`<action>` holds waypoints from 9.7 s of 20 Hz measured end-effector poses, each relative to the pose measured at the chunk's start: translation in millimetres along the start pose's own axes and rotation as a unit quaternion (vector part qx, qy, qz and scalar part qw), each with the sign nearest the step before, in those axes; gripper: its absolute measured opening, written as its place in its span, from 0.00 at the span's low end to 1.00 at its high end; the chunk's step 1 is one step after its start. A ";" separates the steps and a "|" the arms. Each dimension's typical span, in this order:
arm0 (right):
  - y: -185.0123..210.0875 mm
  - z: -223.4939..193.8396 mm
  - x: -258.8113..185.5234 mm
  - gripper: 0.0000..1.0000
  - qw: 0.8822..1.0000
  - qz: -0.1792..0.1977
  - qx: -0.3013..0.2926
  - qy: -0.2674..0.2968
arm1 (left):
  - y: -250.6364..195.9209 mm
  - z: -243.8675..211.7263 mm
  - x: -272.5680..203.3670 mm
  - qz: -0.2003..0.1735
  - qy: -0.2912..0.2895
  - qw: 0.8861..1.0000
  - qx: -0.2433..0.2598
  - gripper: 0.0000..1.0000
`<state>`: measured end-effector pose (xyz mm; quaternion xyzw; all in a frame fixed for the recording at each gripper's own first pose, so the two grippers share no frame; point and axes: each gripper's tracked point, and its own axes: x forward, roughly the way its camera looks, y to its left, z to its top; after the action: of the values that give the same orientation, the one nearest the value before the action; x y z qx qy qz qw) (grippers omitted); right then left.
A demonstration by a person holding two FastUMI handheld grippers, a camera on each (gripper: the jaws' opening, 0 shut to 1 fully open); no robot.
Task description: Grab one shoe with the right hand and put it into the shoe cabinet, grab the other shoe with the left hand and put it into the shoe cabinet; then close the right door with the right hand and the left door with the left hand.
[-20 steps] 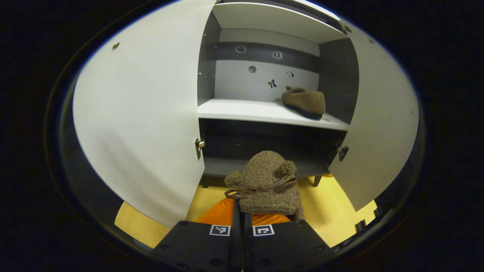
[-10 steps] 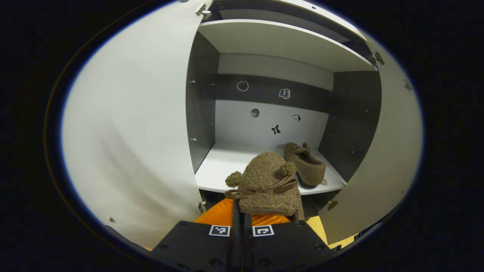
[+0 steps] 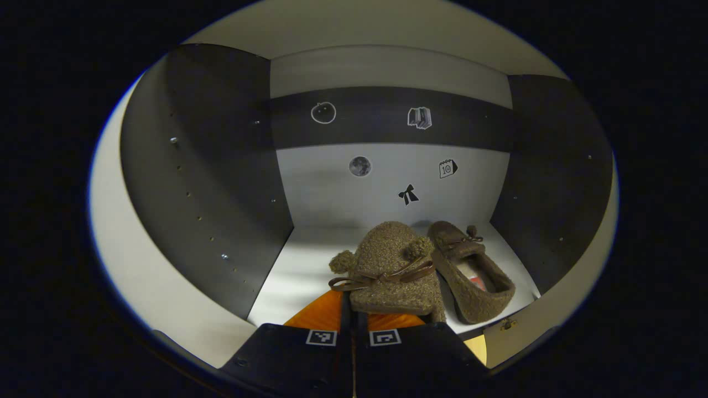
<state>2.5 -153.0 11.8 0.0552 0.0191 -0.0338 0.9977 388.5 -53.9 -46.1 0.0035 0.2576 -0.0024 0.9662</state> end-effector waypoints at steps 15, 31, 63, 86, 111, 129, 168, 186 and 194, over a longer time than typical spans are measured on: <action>-95.6 -8.3 5.5 0.98 0.994 -0.108 0.013 0.008 | -0.3 -15.8 106.9 0.042 0.075 0.996 0.031 0.08; -78.9 -14.7 -3.0 0.98 0.996 -0.092 -0.001 0.015 | -8.1 1.7 -5.9 0.002 -0.013 0.999 0.051 0.95; 7.4 12.3 67.6 1.00 0.997 -0.059 0.032 -0.026 | 53.7 -128.6 -352.7 -0.034 -0.232 0.972 0.007 0.97; 174.2 -12.4 143.6 0.98 0.998 0.059 0.025 -0.003 | 210.6 -174.3 -349.0 0.068 -0.177 0.981 -0.047 0.97; 133.2 -14.1 88.2 0.98 0.998 0.056 -0.023 0.011 | 268.9 -98.7 -279.2 0.103 -0.224 0.968 -0.049 0.93; 98.3 -9.8 92.8 0.98 0.997 0.072 -0.005 0.016 | 167.4 -88.5 -287.9 0.038 -0.234 0.970 -0.057 0.93; 103.1 16.2 46.9 0.98 0.996 0.087 -0.020 -0.004 | 36.0 -53.3 -243.3 -0.040 -0.245 0.969 -0.023 0.95; 152.1 30.5 12.0 1.00 0.996 0.086 -0.018 -0.028 | 56.1 -92.6 -344.3 -0.062 -0.241 0.968 0.016 0.95; 162.3 22.3 3.5 0.98 0.996 0.083 -0.023 -0.021 | 66.3 -110.6 -350.5 -0.068 -0.229 0.971 -0.009 0.95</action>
<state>18.0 5.3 51.5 0.0330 -0.0054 0.0482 0.9983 29.9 14.3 32.8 -0.0234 0.0291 -0.0666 0.9971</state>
